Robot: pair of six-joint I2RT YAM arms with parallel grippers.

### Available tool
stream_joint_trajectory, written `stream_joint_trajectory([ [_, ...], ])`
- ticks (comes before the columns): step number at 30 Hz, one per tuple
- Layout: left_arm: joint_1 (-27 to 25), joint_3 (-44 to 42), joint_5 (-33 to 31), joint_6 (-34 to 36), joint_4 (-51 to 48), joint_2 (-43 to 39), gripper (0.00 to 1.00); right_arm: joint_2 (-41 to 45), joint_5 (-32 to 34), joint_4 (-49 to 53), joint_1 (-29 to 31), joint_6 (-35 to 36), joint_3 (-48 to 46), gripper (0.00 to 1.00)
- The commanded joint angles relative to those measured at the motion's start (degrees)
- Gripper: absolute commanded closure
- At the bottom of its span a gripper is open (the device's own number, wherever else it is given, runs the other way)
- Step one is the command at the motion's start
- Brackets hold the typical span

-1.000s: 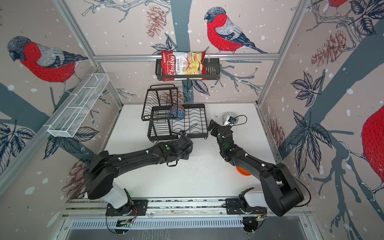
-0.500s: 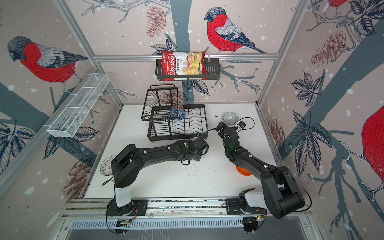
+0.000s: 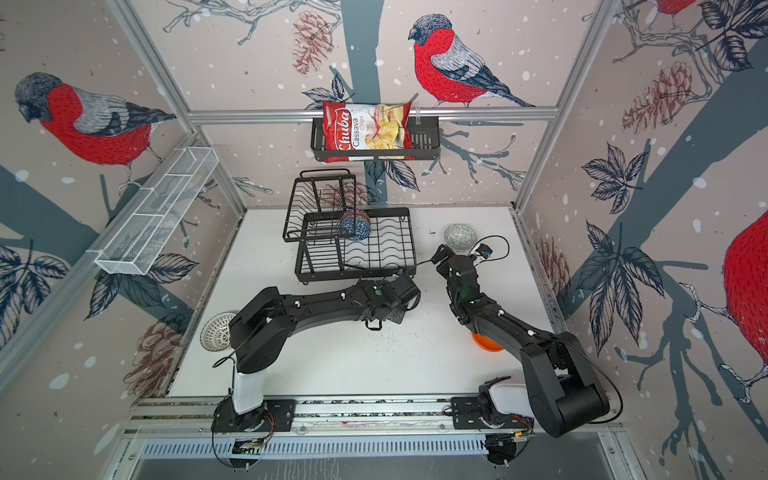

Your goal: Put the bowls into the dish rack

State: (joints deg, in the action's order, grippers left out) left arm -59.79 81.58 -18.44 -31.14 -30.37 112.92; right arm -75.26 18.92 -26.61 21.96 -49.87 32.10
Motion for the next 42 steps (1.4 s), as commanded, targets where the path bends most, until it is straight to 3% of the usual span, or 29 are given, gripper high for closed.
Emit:
stream_joint_trajectory([
  [1, 0.0, 0.9, -1.5, 0.4, -1.0, 0.0, 0.73, 0.3, -0.4, -1.3, -0.1, -0.8, -0.1, 0.0],
  [6, 0.0, 2.1, -3.4, 0.0, -2.5, -1.0, 0.63, -0.1, -0.8, -1.0, -0.2, -0.7, 0.3, 0.0],
  [11, 0.0, 2.7, -7.9, 0.7, -4.2, -4.4, 0.39, -0.2, -1.1, -1.1, -0.2, -0.6, 0.3, 0.0],
  [15, 0.2, 4.5, -12.3, 2.5, -6.4, -7.5, 0.26, -0.7, -1.7, -1.3, -0.1, -0.5, 0.6, 0.0],
  [20, 2.4, 8.9, -12.8, 7.0, -8.6, -11.4, 0.03, -2.4, -2.1, -1.5, 0.7, 0.7, 1.6, 0.0],
  [28, 9.0, 11.4, -4.0, 14.6, -2.1, -20.5, 0.02, -4.7, -3.1, 1.7, 4.3, 6.8, 7.2, 0.0],
  [35, 11.6, 10.6, -0.3, 18.1, 3.0, -23.8, 0.02, -5.5, -6.6, 17.6, 9.9, 14.5, 16.1, 0.0],
  [38, 12.8, 7.6, 1.9, 16.6, 3.2, -24.8, 0.02, -4.9, -7.9, 21.7, 13.0, 16.8, 17.1, 0.0],
  [42, 18.9, -3.7, 12.0, 12.1, 10.5, -31.1, 0.03, -4.6, -13.3, 22.5, 15.2, 15.3, 15.2, 0.0],
])
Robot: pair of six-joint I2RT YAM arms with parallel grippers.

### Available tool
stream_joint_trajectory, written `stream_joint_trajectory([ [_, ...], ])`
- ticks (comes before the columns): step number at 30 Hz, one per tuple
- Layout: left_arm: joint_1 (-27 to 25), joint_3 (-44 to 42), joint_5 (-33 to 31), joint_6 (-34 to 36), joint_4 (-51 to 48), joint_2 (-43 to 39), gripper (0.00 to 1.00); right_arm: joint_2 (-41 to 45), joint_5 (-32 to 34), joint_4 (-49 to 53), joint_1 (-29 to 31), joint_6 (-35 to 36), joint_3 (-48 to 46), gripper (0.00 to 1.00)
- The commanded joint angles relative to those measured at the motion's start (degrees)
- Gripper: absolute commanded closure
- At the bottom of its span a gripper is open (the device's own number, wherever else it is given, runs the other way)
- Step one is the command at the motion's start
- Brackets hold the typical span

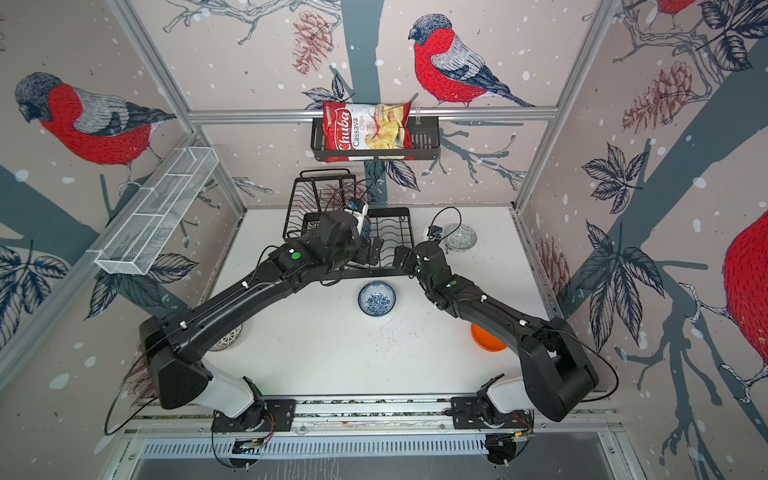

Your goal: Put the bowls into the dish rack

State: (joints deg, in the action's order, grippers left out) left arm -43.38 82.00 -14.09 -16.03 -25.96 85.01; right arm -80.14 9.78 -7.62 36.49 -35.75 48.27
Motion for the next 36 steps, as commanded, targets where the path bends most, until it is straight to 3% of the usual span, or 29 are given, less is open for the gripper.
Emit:
stream_joint_trajectory([
  [1, 5.0, -7.1, 10.7, -4.7, 8.3, -5.0, 0.02, 0.1, -5.8, 3.2, 1.0, 0.9, -1.5, 0.0],
  [4, 8.9, -13.1, 16.6, -5.8, 12.5, -8.9, 0.02, -0.3, -5.6, 3.7, 3.3, 0.7, -2.5, 0.03],
  [14, 9.2, -24.5, 19.1, -5.4, 20.1, -15.0, 0.02, -7.3, -2.2, 6.5, 8.3, 1.8, -1.8, 0.11],
  [29, 11.2, -26.8, 28.6, -7.4, 23.5, -12.0, 0.02, -14.0, -1.5, 4.6, 9.8, 0.5, -1.5, 0.38],
  [36, 11.3, -27.0, 29.0, -7.4, 23.8, -11.7, 0.03, -15.0, -1.9, 3.6, 9.8, 0.5, -2.0, 0.52],
])
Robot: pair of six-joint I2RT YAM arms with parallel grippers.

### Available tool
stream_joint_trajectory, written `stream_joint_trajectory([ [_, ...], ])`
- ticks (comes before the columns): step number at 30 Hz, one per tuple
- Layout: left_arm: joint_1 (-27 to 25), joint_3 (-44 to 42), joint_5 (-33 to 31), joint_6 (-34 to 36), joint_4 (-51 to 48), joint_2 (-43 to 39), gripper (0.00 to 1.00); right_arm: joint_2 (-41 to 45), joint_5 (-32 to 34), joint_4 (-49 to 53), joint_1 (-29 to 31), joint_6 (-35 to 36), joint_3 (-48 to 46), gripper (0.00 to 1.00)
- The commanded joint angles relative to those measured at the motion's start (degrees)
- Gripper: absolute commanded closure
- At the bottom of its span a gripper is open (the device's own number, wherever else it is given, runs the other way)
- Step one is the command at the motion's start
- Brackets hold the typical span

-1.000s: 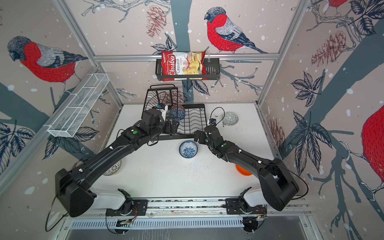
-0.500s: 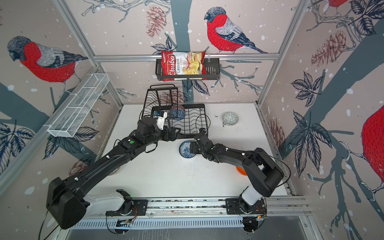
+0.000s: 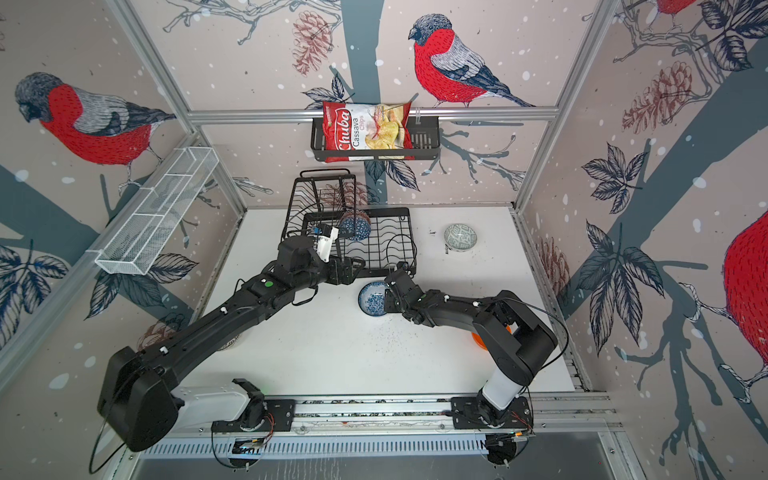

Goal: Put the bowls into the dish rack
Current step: 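Close the right gripper on the bowl rim while the left holds the rack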

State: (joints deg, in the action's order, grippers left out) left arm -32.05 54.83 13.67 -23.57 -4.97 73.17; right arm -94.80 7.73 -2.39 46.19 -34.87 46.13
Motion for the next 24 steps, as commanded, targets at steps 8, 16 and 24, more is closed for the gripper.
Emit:
stream_joint_trajectory([
  [8, 0.0, 0.2, 1.6, 0.4, 2.7, 0.6, 0.03, -0.5, 2.0, -0.5, -0.1, 0.8, 1.9, 0.7],
  [16, 0.0, 0.4, 2.6, 0.3, 2.8, 1.5, 0.02, 0.9, 4.1, 0.3, -0.5, 2.3, 3.1, 0.87],
  [24, 0.0, 0.5, 2.8, 0.4, 2.7, 2.7, 0.02, 2.5, 5.1, 0.3, -1.2, 4.4, 2.5, 0.94],
])
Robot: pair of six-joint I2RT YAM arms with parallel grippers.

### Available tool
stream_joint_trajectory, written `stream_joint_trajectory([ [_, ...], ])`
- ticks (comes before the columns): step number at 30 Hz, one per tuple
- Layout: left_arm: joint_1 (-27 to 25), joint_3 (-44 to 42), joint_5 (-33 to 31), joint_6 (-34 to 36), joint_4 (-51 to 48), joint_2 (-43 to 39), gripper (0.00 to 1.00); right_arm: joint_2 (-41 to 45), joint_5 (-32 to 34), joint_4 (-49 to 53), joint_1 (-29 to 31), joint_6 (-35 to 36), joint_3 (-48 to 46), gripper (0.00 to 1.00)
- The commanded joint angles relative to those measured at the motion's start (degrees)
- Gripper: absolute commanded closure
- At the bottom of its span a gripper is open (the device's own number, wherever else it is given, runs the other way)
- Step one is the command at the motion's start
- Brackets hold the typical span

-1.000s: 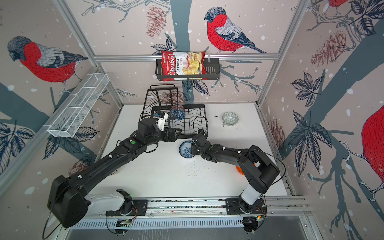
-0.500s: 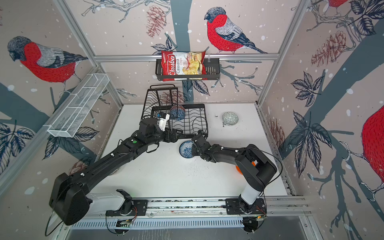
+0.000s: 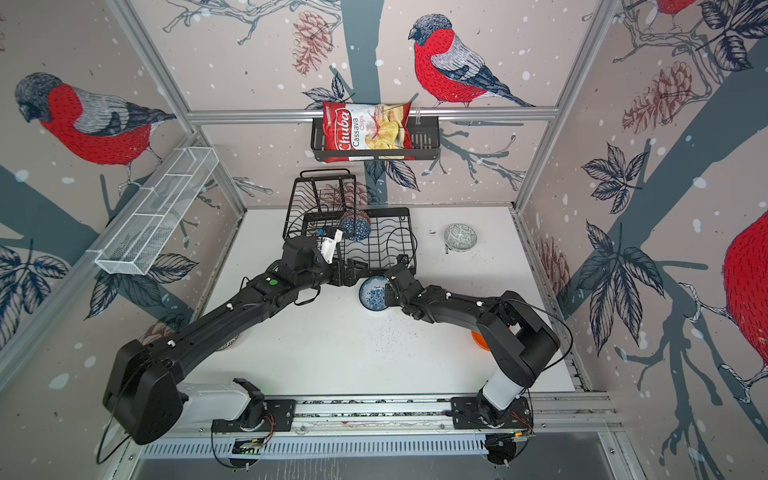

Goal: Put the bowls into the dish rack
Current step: 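Close the right gripper on the bowl rim while the left holds the rack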

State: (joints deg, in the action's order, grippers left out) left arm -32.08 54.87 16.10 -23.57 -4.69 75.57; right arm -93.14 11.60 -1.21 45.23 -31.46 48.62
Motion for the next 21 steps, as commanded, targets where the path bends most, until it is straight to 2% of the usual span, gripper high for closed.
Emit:
stream_joint_trajectory([
  [1, 0.0, 0.5, 0.4, 0.4, 2.4, 0.6, 0.02, 1.3, 1.2, -1.1, -0.3, 1.3, -0.2, 0.95],
  [12, 0.0, 0.9, 0.6, 0.5, 2.1, 1.9, 0.02, 2.9, 0.5, -0.6, -1.5, 3.5, -1.9, 0.97],
  [21, 0.1, 1.0, 1.1, 0.4, 2.1, 2.3, 0.03, 2.5, 1.4, -0.4, -2.1, 2.5, -3.8, 0.98],
])
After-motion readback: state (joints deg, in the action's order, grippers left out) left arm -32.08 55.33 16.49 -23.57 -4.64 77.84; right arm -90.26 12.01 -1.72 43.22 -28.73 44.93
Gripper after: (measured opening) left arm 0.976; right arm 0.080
